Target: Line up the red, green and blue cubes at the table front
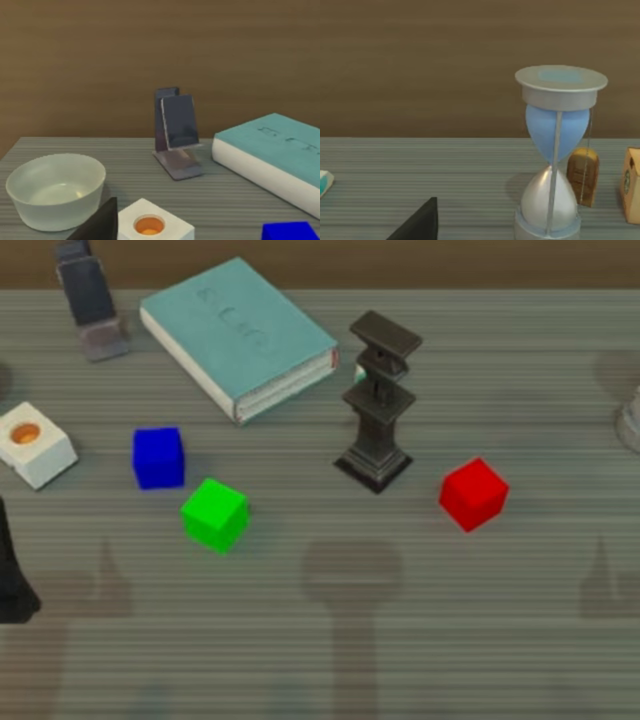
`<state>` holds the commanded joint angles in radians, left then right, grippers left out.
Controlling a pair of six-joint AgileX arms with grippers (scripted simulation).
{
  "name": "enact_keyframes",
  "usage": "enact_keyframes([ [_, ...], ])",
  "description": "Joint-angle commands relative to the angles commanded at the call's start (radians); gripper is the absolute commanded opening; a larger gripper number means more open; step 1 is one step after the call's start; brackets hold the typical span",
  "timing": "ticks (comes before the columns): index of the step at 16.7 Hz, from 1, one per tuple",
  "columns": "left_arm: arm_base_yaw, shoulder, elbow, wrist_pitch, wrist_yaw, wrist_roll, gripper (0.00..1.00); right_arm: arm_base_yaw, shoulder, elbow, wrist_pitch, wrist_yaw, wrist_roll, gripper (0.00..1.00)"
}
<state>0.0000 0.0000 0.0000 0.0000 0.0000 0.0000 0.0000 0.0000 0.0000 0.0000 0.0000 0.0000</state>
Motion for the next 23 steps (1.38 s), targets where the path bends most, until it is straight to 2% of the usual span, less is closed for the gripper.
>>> enact_keyframes([
  [5, 0.0, 0.0, 0.0, 0.0, 0.0, 0.0, 1.0, 0.018, 0.061, 0.062, -0.042, -0.003, -0.006, 1.0],
  [9, 0.0, 0.0, 0.0, 0.0, 0.0, 0.0, 1.0, 0.069, 0.292, 0.287, -0.183, -0.004, -0.027, 1.0],
  [23, 0.0, 0.0, 0.0, 0.0, 0.0, 0.0, 1.0, 0.325, 1.829, 1.475, -0.971, -0.003, -0.14, 1.0],
])
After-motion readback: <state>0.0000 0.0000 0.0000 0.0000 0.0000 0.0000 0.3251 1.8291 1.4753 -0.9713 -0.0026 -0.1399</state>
